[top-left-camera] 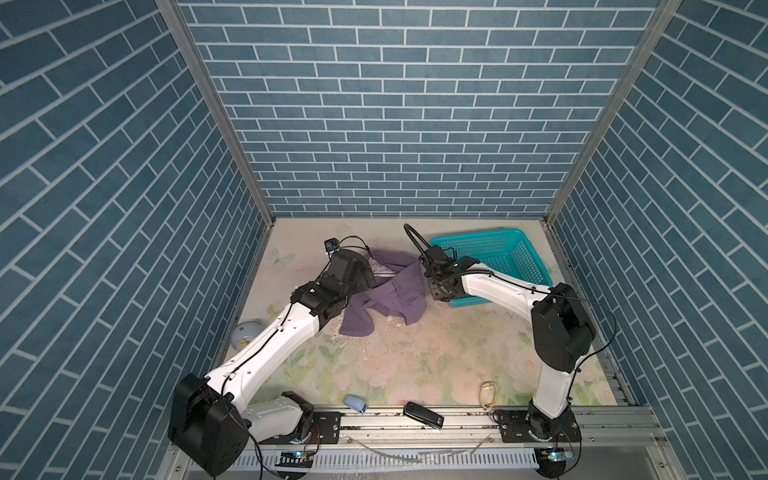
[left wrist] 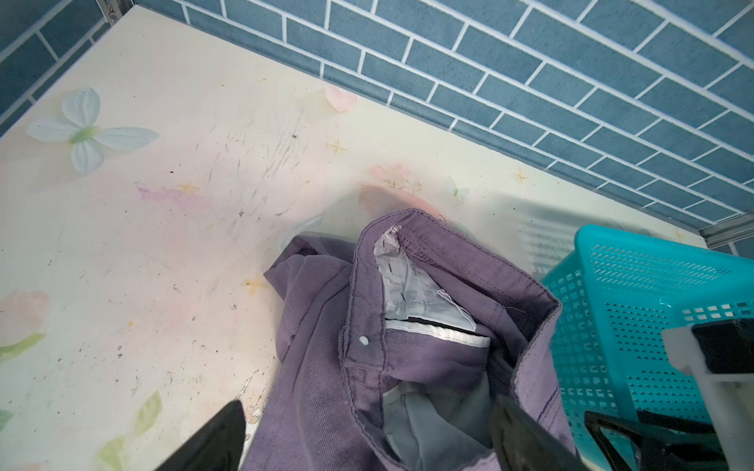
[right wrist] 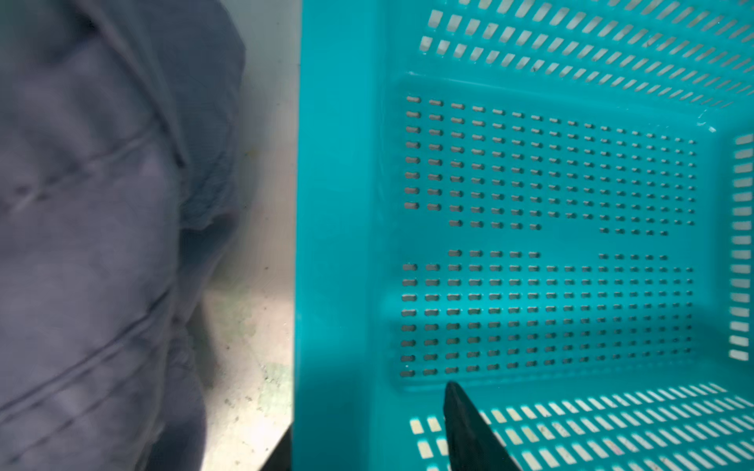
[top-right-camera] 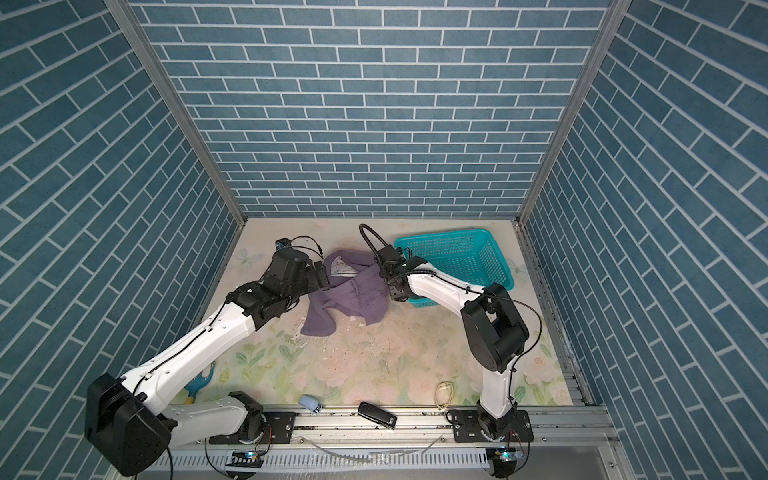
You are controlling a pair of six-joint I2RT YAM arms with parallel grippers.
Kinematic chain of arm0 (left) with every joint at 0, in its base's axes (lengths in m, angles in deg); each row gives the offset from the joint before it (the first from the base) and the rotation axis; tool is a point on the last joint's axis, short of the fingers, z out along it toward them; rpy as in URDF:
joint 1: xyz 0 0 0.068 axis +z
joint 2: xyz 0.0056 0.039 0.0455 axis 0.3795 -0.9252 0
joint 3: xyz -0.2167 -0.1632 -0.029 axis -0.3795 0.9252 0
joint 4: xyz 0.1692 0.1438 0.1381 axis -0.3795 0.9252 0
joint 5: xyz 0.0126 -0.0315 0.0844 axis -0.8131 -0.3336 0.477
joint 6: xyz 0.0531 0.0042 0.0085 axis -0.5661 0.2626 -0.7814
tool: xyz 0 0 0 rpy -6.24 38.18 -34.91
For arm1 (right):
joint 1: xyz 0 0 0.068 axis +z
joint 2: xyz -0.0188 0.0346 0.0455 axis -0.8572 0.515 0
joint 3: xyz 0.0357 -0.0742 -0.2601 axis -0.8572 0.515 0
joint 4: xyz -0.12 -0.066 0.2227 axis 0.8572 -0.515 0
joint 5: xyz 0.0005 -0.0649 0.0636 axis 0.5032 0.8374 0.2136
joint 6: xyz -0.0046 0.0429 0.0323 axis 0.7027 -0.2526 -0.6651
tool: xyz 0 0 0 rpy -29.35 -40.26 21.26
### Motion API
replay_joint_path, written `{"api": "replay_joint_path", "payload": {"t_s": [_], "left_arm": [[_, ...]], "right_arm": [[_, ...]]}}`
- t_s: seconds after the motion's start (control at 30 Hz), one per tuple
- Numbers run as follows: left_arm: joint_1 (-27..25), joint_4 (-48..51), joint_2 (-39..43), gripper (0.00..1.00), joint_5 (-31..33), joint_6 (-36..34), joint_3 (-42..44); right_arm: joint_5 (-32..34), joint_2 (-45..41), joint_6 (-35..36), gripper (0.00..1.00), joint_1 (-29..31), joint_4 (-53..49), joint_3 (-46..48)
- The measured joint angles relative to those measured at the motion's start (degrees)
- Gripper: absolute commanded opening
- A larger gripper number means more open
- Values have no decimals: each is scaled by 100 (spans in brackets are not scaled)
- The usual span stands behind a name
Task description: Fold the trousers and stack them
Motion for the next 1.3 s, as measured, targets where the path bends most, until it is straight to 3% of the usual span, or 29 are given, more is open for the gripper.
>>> {"api": "replay_joint_path", "payload": {"t_s": [0.2, 0.47, 0.77, 1.13, 1.23, 1.3], "left_arm": [[2, 2, -131, 95, -17, 4, 0], [37, 2, -267, 95, -61, 2, 0], [111, 26, -267, 95, -55, 2, 0], [197, 31, -267, 95, -37, 2, 2], [201, 35, -267, 96, -37, 2, 2], [205, 42, -267, 98, -39, 7, 2]], "right_arm": [[-96, 0, 686, 13, -520, 160, 7], [-24, 555, 1668, 7, -1331, 149, -695], [-232, 1906, 2085, 7, -2020, -24, -2660], [-179, 2951, 2374, 7, -2173, -455, -4358], [-138, 3058, 2450, 16, -2194, -490, -4531], [-127, 3067, 2455, 38, -2199, -498, -4546]]}}
